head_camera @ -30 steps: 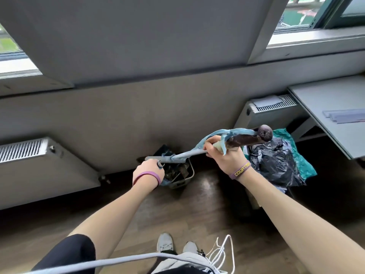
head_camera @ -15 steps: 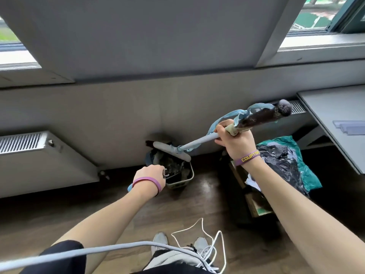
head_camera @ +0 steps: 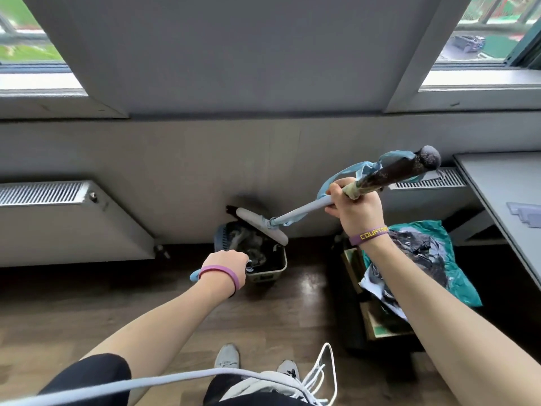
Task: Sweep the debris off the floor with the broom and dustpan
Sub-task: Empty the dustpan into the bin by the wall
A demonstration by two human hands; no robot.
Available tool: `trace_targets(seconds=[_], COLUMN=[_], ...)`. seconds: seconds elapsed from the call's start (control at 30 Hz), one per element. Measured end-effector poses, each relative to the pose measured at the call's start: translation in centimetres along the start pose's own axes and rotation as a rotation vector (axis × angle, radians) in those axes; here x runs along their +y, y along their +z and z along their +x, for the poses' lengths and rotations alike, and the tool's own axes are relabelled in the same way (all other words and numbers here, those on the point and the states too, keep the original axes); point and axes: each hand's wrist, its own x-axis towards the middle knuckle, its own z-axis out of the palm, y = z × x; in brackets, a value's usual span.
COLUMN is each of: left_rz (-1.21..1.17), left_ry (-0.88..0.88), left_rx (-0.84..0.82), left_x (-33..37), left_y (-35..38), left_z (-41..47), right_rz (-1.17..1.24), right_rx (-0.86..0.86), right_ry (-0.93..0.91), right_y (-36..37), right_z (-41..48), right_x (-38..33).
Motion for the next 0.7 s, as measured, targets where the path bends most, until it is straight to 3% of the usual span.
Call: trace_targets(seconds=[0.3,0.43,0.7], left_rz=[0.058,0.099,0.173], left_ry=[0.012,0.050,0.148], left_rx=[-0.020,-0.030,-0.051], left_x=[2.0,3.1,5.5], left_y=[0.4,0.5,2.1], left_z=[-1.1,-1.4,-2.1], right_rz=[-0.033,0.080,0.017], right_rx=[0.000,0.048,0.063], right_ry=[0.066,0.077,-0.035], right_y=[-0.5,-1.2,-2.2], right_z=[-3.1,-2.8,-3.0], right_x=[4.6,3.5,2.9])
